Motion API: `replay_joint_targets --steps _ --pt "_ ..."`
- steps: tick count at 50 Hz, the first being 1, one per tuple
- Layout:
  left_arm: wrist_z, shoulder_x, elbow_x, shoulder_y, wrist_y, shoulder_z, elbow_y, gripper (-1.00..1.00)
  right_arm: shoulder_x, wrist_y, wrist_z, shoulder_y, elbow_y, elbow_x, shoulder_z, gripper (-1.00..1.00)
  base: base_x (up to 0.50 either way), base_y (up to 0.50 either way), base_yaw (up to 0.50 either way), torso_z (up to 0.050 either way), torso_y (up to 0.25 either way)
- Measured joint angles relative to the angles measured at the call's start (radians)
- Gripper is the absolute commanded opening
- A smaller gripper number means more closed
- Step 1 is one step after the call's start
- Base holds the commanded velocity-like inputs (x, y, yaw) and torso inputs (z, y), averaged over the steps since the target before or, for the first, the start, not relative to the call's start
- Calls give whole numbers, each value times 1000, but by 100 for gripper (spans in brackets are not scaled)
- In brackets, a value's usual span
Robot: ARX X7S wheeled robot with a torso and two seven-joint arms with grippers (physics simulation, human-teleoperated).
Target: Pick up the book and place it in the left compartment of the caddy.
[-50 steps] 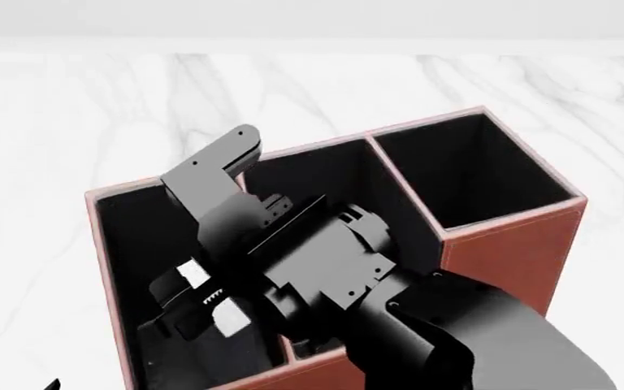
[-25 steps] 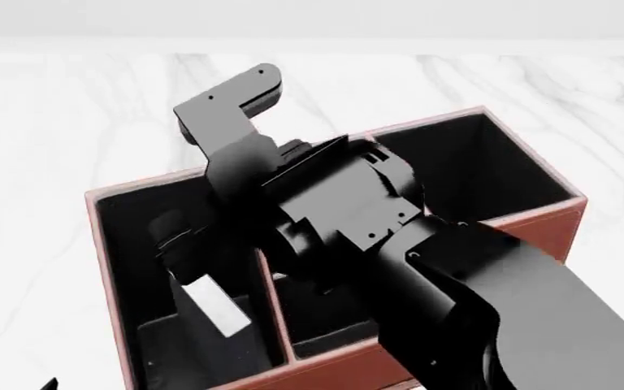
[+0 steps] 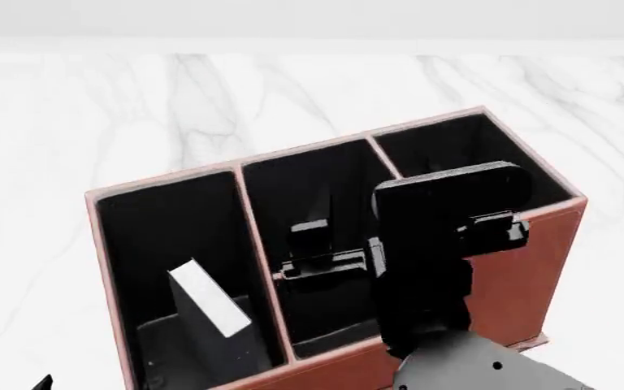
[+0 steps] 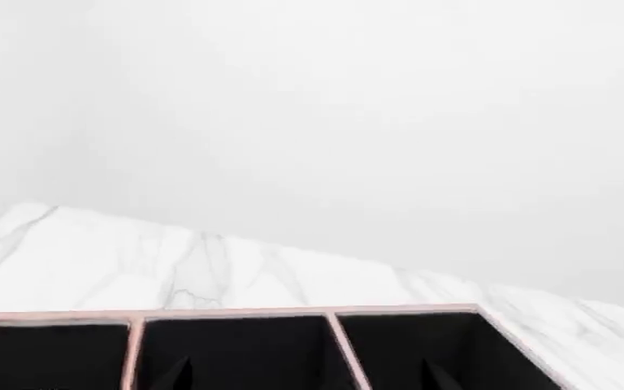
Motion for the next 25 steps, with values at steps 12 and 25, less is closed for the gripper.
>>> replay_joint_targets --steps 12,25 --pt "-9 -3 3 1 1 0 8 100 117 -230 234 -295 -95 -286 -33 100 0 0 0 0 0" --pt "-17 -6 8 2 4 4 13 100 128 -276 350 -422 -102 -432 -62 100 0 0 0 0 0"
